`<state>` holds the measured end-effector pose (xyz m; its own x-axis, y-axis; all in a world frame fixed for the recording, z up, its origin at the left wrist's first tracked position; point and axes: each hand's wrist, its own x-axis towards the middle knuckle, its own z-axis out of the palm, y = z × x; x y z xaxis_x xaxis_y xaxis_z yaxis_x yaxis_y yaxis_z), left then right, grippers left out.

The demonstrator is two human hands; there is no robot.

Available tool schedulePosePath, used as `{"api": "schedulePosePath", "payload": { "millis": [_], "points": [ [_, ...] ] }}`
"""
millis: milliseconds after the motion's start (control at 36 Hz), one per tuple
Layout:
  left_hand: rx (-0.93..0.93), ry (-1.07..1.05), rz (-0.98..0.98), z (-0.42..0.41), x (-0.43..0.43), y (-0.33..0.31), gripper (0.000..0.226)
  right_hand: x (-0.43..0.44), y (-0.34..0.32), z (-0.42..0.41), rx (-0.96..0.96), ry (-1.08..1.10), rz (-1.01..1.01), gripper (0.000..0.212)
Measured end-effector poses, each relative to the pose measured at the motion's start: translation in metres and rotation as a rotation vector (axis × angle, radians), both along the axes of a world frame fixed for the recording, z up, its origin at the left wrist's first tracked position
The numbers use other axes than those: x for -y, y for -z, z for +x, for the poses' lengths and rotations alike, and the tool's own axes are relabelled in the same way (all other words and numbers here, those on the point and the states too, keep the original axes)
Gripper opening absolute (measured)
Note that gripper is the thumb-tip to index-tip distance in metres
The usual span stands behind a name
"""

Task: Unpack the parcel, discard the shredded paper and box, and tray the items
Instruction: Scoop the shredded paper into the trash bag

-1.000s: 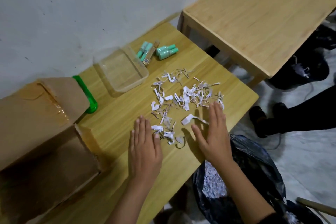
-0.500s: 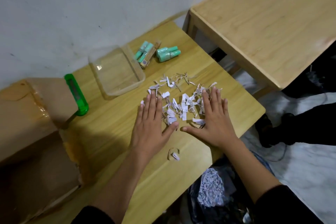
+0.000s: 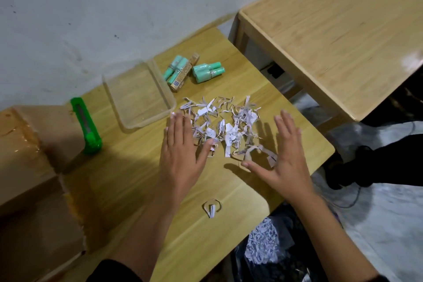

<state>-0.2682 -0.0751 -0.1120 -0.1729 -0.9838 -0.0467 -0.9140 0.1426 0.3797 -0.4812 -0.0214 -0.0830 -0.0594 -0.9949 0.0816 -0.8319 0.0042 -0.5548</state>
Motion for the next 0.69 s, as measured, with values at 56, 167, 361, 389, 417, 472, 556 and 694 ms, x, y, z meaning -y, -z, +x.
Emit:
{"api": "schedulePosePath", "payload": {
  "millis": [56,167,361,389,417,472,556,694],
  "points": [
    [0.011,-0.040,0.033,-0.002,-0.002,0.002,0.086,-0.012,0.005,0.002,-0.033,0.087,0.089,0.108],
    [0.037,-0.054,0.047,-0.006,0.000,0.005,0.087,-0.016,0.019,0.018,-0.094,0.153,0.248,0.109],
    [-0.109,0.119,0.074,-0.002,0.000,0.002,0.081,0.010,0.017,0.051,0.025,-0.061,0.157,0.098],
    [-0.155,0.155,0.087,-0.001,0.000,0.000,0.078,0.010,0.016,0.051,0.099,-0.081,0.131,0.093],
    [-0.205,0.195,0.094,0.001,-0.001,-0.002,0.075,0.011,0.014,0.049,0.172,-0.077,0.099,0.088],
    [-0.275,0.265,0.059,0.007,-0.004,-0.004,0.067,0.012,0.013,0.039,0.259,-0.017,0.021,0.078],
    [-0.297,0.214,-0.033,0.017,-0.013,-0.003,0.057,0.029,0.013,0.021,0.287,0.116,-0.045,0.065],
    [-0.208,0.030,-0.051,0.031,-0.025,0.009,0.055,0.083,0.015,0.009,0.241,0.133,0.083,0.058]
  ]
}}
